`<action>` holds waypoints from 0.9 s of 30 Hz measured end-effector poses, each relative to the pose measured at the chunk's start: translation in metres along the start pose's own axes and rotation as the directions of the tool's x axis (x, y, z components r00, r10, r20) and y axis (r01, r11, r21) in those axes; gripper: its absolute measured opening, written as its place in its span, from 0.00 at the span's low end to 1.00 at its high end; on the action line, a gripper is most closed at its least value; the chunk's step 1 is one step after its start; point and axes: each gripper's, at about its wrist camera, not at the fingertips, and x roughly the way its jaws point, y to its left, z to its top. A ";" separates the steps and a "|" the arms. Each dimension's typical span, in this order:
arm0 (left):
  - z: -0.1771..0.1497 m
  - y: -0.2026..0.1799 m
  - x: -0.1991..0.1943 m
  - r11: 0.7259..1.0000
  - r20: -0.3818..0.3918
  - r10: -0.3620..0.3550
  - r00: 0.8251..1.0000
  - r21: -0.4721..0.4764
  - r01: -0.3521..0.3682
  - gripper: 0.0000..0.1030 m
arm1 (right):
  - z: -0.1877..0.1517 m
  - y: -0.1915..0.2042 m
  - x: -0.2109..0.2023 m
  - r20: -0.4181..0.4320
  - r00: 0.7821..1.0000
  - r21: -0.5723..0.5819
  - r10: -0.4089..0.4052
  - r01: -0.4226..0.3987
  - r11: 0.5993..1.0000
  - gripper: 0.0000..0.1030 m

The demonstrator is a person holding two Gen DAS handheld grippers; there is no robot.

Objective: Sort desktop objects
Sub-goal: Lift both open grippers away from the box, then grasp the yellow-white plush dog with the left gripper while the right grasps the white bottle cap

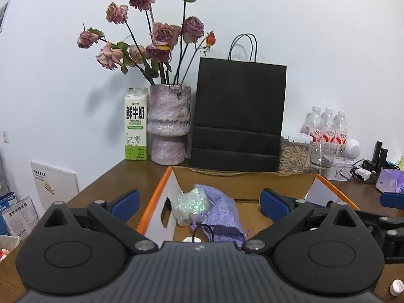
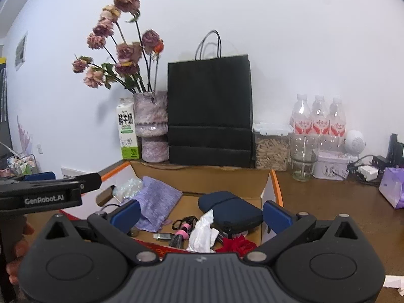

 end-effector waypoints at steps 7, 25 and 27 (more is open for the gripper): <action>0.009 0.006 -0.016 0.999 0.005 0.020 1.000 0.025 -0.020 1.00 | 0.003 -0.004 -0.016 -0.005 1.000 -0.013 0.002 -0.002 1.000 1.00; -0.016 0.039 -0.029 0.996 -0.181 0.035 0.983 0.084 -0.020 1.00 | -0.050 -0.059 -0.040 -0.207 0.973 -0.039 -0.106 0.101 0.994 1.00; -0.021 0.042 -0.029 0.996 -0.214 0.027 0.976 0.086 -0.009 1.00 | -0.058 -0.062 -0.040 -0.233 0.966 -0.047 -0.113 0.105 0.993 1.00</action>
